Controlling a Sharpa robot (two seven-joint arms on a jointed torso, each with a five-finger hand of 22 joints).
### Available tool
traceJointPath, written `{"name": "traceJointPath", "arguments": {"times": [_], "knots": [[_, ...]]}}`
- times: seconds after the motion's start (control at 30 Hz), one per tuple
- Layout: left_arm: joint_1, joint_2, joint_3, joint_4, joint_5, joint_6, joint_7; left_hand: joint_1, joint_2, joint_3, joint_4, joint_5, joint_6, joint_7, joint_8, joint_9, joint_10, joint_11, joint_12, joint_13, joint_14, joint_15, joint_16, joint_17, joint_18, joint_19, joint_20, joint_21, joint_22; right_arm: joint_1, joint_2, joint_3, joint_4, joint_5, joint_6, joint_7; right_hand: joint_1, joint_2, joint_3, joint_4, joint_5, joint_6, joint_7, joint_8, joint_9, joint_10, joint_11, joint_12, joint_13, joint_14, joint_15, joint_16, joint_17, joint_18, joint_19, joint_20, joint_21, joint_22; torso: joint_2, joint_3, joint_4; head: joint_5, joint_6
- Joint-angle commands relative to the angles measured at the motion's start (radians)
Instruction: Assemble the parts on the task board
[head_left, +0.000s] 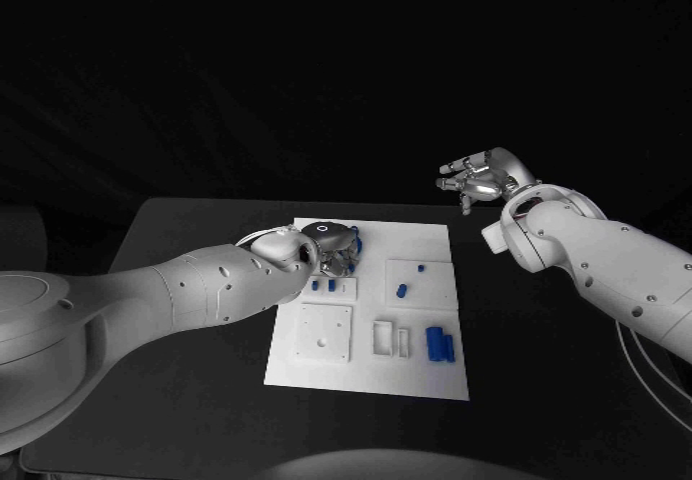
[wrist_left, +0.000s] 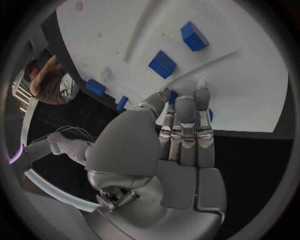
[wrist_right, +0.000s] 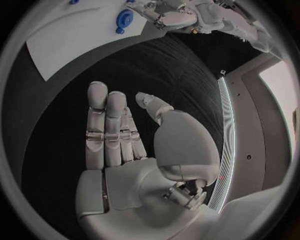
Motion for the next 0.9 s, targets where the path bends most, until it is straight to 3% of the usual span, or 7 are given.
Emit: {"name": "traceJointPath", "arguments": {"times": [0.03, 0.37, 0.53, 0.73, 0.9], "knots": [[-0.001, 0.006, 0.000, -0.002, 0.012, -0.001, 0.007, -0.015, -0.006, 0.005, 0.002, -0.005, -0.008, 0.000, -0.002, -0.001, -0.001, 0.002, -0.006, -0.001, 0.005, 0.001, 0.005, -0.001, 0.008, -0.005, 0.001, 0.005, 0.020, -0.001, 0.001, 0.000, 0.002, 0.001, 0.013, 0.011, -0.011, -0.001, 0.004, 0.003, 0.004, 0.011, 0.001, -0.003, 0.000, -0.006, -0.002, -0.003, -0.001, -0.004, 0.006, 0.003, -0.001, 0.035, 0.037, 0.007, -0.006, -0.001, 0.000, 0.0001, 0.0001, -0.001, -0.001], [-0.004, 0.014, 0.000, -0.010, 0.014, 0.016, -0.002, -0.016, -0.007, 0.009, 0.006, -0.013, -0.010, -0.001, -0.001, 0.000, 0.003, 0.001, -0.006, -0.001, 0.005, 0.000, 0.005, -0.001, 0.009, -0.006, 0.002, 0.006, 0.019, -0.001, 0.002, 0.000, 0.004, 0.001, 0.014, 0.010, -0.011, -0.001, 0.004, 0.003, 0.004, 0.011, 0.001, -0.003, 0.000, -0.006, -0.002, -0.003, -0.001, -0.004, 0.006, 0.003, -0.001, 0.035, 0.037, 0.007, -0.006, -0.001, 0.001, 0.0003, -0.0006, -0.001, -0.004], [-0.005, 0.014, 0.000, -0.009, 0.014, 0.022, -0.003, 0.008, 0.022, 0.000, -0.008, -0.015, 0.060, -0.005, 0.001, 0.005, 0.082, -0.017, -0.006, 0.000, 0.012, -0.010, 0.013, 0.003, 0.007, 0.000, -0.006, 0.016, 0.022, -0.001, 0.002, 0.000, 0.004, 0.001, 0.014, 0.010, -0.011, -0.001, 0.004, 0.003, 0.004, 0.011, 0.001, -0.003, 0.000, -0.006, -0.002, -0.003, -0.001, -0.004, 0.006, 0.003, -0.001, 0.035, 0.037, 0.007, -0.006, -0.001, 0.000, 0.0005, 0.0001, -0.002, -0.005], [-0.006, 0.011, 0.001, -0.007, 0.014, -0.004, 0.000, 0.034, 0.049, -0.005, -0.033, -0.031, 0.103, -0.010, 0.002, 0.008, 0.119, -0.028, -0.004, 0.001, 0.020, -0.018, 0.023, 0.008, 0.002, 0.002, -0.017, 0.034, 0.023, -0.001, 0.002, 0.000, 0.004, 0.001, 0.014, 0.010, -0.010, 0.000, 0.004, 0.005, 0.004, 0.013, 0.000, -0.003, 0.000, -0.005, -0.002, -0.002, -0.001, -0.005, 0.006, 0.007, -0.006, 0.035, 0.037, 0.007, -0.004, -0.004, -0.001, 0.0002, -0.0001, -0.002, -0.005], [-0.006, 0.006, 0.001, -0.003, 0.021, -0.032, 0.006, 0.034, 0.047, 0.017, -0.061, -0.035, 0.110, -0.009, -0.001, 0.006, 0.129, -0.029, -0.005, 0.001, 0.020, -0.021, 0.020, 0.008, 0.000, -0.006, -0.024, 0.054, 0.023, -0.001, 0.002, 0.000, 0.006, -0.001, 0.010, 0.013, -0.010, 0.001, 0.005, 0.005, 0.004, 0.016, 0.000, -0.003, 0.000, -0.004, -0.002, -0.003, -0.001, -0.009, 0.007, 0.007, -0.008, 0.036, 0.035, 0.007, -0.016, -0.010, -0.001, -0.0003, -0.0005, -0.002, -0.005]]}}
